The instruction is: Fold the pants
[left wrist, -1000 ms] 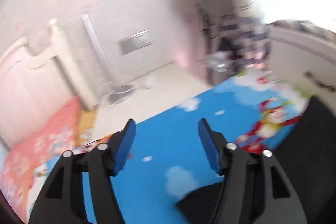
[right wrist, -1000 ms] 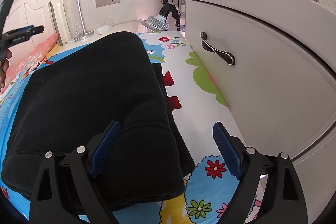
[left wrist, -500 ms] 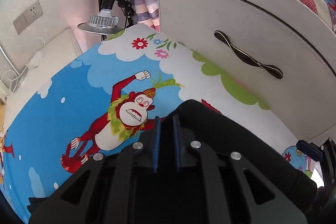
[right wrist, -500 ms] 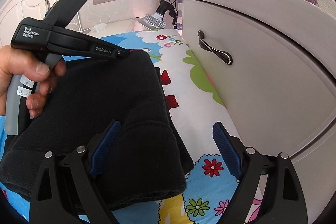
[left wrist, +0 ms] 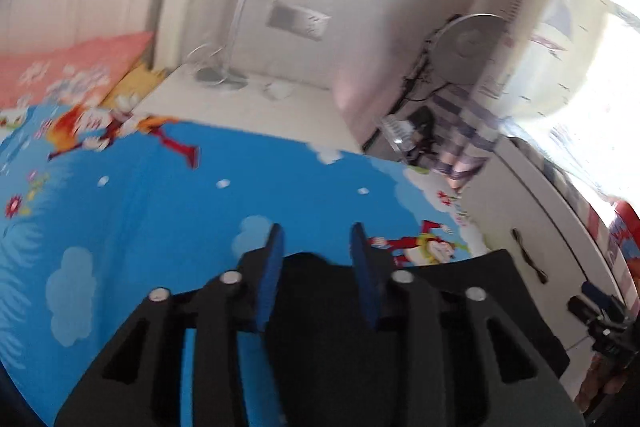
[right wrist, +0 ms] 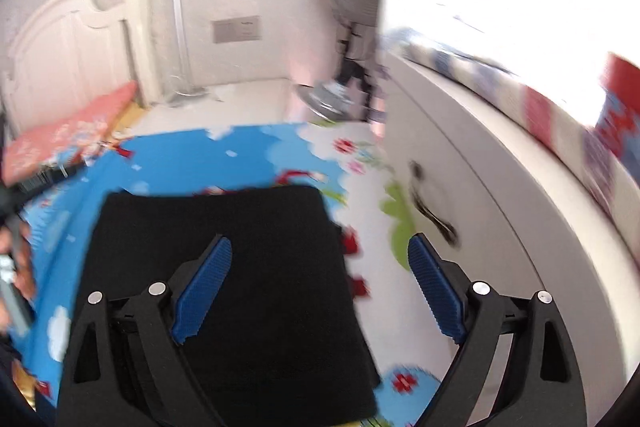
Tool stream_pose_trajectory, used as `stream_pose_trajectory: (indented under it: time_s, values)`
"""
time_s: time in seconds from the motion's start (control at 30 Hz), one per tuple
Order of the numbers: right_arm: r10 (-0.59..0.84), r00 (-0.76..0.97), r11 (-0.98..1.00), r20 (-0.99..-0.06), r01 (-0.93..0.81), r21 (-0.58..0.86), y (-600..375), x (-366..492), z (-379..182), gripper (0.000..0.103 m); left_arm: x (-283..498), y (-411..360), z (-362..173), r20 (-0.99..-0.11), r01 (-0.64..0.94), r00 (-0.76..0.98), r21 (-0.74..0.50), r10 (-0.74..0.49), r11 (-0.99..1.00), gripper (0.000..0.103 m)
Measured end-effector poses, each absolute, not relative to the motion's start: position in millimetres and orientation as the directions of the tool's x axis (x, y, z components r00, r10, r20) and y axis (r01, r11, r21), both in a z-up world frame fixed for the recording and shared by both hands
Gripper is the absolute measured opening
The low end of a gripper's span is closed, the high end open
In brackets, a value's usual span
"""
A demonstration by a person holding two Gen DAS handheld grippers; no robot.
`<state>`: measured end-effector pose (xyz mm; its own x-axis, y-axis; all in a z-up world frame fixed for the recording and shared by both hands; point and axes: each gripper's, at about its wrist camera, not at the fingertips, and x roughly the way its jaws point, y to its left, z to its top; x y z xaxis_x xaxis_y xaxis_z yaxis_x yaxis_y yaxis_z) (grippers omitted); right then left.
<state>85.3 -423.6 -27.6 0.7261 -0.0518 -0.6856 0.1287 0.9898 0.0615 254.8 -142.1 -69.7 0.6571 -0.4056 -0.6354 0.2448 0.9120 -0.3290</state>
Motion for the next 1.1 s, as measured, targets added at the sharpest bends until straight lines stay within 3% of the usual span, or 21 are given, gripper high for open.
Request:
stream_pose_trajectory:
  time_s: [0.07,0.1,0.13,0.2,0.3,0.37,0.47,0.6,0.77,0.87,1.0,1.1]
  values:
    - [-0.018,0.706,0.994,-0.708,0.091,0.065,-421,119,-30,0.086,258,-126,-83,-0.658,0.214,0.637,-0.349,-0.401,0.912,0.015]
    - [-0.012,0.665,0.995,-0.747,0.080,0.056,-420,143,-40,0.081,260,-127,-88,-0.667,0.224,0.618,-0.359,-0.416,0.906,0.014]
    - [-0.003,0.624,0.995,-0.782,0.081,0.061,-422,160,-51,0.073,261,-130,-89,-0.674,0.242,0.601,-0.359,-0.430,0.901,0.014]
    - [-0.005,0.533,0.994,-0.846,0.092,0.052,-427,188,-80,0.067,269,-142,-94,-0.688,0.295,0.545,-0.377,-0.479,0.878,0.014]
    - [0.003,0.469,0.991,-0.883,0.120,0.067,-437,193,-120,0.063,297,-169,-120,-0.768,0.301,0.456,-0.344,-0.451,0.890,0.014]
    - [0.040,0.473,0.981,-0.880,0.147,0.123,-446,188,-123,0.066,311,-176,-138,-0.801,0.303,0.416,-0.326,-0.431,0.896,0.015]
    - [0.012,0.476,0.984,-0.879,0.151,0.095,-444,185,-125,0.074,315,-181,-141,-0.808,0.315,0.417,-0.302,-0.417,0.900,0.015]
    - [0.009,0.476,0.982,-0.879,0.161,0.098,-447,188,-125,0.080,266,-178,-105,-0.725,0.385,0.504,-0.299,-0.470,0.873,0.015]
    - [0.012,0.481,0.982,-0.876,0.160,0.102,-449,190,-125,0.081,151,-192,-89,-0.689,0.513,0.512,-0.234,-0.513,0.826,0.015]
    - [0.007,0.483,0.982,-0.875,0.159,0.096,-448,190,-125,0.081,129,-195,-132,-0.786,0.495,0.417,-0.226,-0.457,0.839,0.016]
    - [-0.013,0.491,0.985,-0.871,0.157,0.074,-446,189,-123,0.081,117,-188,-114,-0.737,0.492,0.487,-0.212,-0.469,0.844,0.016]
    - [-0.011,0.493,0.984,-0.870,0.159,0.078,-447,189,-124,0.081,90,-198,-89,-0.685,0.544,0.484,-0.252,-0.544,0.800,0.018]
